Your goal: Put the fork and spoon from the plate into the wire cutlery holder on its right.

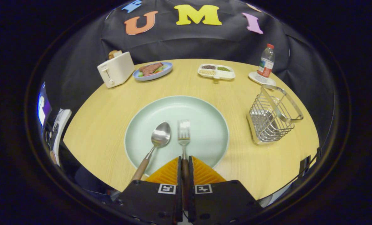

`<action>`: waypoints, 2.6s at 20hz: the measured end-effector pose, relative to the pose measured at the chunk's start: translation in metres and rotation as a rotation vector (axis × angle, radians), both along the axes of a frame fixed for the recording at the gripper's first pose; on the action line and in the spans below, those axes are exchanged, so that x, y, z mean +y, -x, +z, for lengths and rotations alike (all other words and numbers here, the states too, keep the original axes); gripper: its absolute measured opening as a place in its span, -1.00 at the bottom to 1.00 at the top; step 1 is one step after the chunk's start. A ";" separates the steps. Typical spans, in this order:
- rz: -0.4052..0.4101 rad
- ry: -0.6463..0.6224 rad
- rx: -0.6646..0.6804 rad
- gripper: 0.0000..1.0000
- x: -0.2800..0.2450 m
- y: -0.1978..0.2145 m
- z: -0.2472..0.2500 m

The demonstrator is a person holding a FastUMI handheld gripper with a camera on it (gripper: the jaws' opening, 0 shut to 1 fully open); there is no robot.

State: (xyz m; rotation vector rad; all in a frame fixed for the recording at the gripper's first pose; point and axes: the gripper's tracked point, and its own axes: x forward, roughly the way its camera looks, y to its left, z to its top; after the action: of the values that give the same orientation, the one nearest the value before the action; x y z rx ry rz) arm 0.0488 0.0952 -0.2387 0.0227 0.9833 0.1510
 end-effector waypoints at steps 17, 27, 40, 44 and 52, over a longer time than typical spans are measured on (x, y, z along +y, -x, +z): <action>-0.080 -0.108 -0.129 -0.98 -0.057 0.005 0.103; -0.189 -0.036 -0.094 -0.98 -0.151 -0.010 0.124; -0.269 -0.076 -0.010 -0.94 -0.167 -0.027 0.111; -0.269 -0.076 -0.006 -0.89 -0.165 -0.028 0.112; -0.260 -0.122 -0.040 0.27 -0.155 -0.031 0.129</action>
State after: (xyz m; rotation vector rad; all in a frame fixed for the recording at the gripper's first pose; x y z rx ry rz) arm 0.0800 -0.0597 -0.1096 0.2577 0.9219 -0.0273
